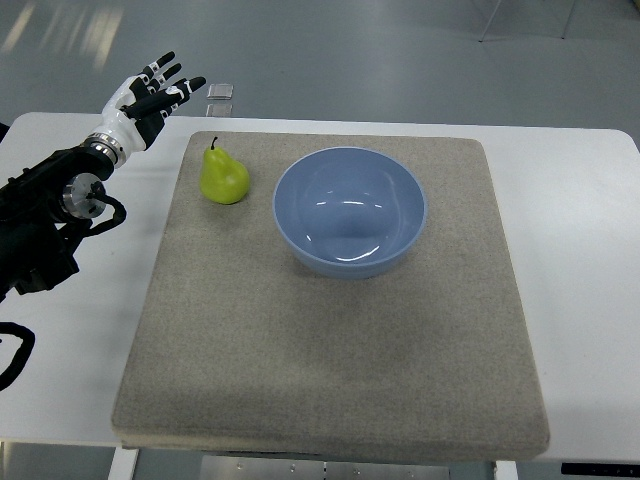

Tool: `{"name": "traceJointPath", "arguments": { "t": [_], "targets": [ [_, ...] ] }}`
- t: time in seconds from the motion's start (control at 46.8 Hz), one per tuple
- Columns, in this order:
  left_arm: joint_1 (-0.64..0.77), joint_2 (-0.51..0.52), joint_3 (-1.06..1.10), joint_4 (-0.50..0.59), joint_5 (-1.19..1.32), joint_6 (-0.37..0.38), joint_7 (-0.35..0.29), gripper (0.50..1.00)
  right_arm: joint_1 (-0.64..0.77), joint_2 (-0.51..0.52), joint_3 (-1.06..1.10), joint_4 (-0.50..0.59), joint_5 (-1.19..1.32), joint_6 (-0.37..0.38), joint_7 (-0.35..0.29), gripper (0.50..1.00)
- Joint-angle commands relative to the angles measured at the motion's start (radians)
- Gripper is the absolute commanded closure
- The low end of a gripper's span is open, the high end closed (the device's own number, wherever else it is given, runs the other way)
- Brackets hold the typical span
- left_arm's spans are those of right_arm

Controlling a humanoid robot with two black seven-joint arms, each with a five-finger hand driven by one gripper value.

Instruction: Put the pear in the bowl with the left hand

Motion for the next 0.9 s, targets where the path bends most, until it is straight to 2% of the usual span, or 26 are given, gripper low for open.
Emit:
{"name": "traceJointPath", "arguments": {
  "t": [0.0,0.875],
  "targets": [
    [0.0,-0.001,0.0,0.0,0.0,0.0,0.0,0.506,0.0,0.0,0.0,0.002,0.0,0.0,0.0,0.576],
    [-0.008,-0.001,-0.006,-0.003,-0.001,0.0,0.0,0.506,0.0,0.0,0.0,0.0,0.0,0.0,0.0,0.576]
  ]
}}
